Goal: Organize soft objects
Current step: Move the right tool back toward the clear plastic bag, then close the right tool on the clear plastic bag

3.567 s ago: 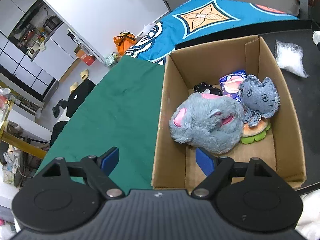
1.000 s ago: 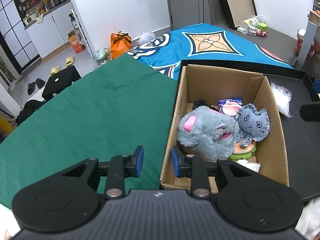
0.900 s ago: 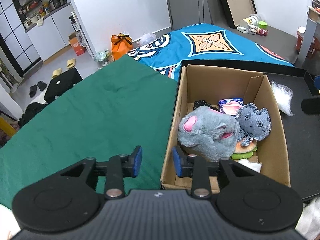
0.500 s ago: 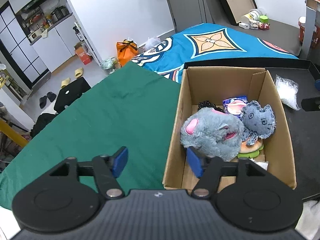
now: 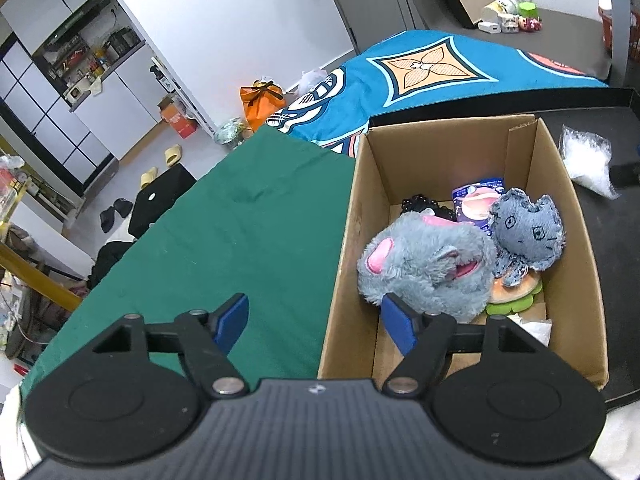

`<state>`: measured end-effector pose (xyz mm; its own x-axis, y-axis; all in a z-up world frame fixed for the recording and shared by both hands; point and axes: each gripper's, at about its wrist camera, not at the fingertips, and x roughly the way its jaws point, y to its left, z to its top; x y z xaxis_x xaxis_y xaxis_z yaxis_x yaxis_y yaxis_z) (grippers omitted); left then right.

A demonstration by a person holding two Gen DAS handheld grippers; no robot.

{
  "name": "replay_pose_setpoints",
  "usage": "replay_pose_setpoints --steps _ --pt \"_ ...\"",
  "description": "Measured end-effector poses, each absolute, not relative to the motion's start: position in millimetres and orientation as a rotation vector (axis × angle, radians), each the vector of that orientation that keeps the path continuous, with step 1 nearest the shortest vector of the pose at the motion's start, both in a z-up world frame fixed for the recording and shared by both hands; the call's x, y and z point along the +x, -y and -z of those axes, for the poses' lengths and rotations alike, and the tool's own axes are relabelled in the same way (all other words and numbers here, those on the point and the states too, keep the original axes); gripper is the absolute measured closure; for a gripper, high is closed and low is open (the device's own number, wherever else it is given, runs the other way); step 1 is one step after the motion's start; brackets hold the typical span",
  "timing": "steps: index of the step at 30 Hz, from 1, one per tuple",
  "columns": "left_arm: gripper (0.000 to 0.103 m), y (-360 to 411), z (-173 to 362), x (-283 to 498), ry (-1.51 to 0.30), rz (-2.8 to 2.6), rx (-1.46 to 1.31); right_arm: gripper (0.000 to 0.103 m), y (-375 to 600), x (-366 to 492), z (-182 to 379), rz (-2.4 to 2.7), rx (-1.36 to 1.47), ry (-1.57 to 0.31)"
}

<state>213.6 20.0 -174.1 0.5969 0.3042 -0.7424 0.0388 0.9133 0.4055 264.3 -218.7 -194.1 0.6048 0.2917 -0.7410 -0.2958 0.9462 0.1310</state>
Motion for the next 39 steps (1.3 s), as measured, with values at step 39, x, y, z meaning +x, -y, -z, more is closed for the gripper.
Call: replay_pose_setpoints --steps 39 --pt "0.021 17 192 220 -0.954 -0.202 0.615 0.079 251 310 245 -0.299 0.114 -0.906"
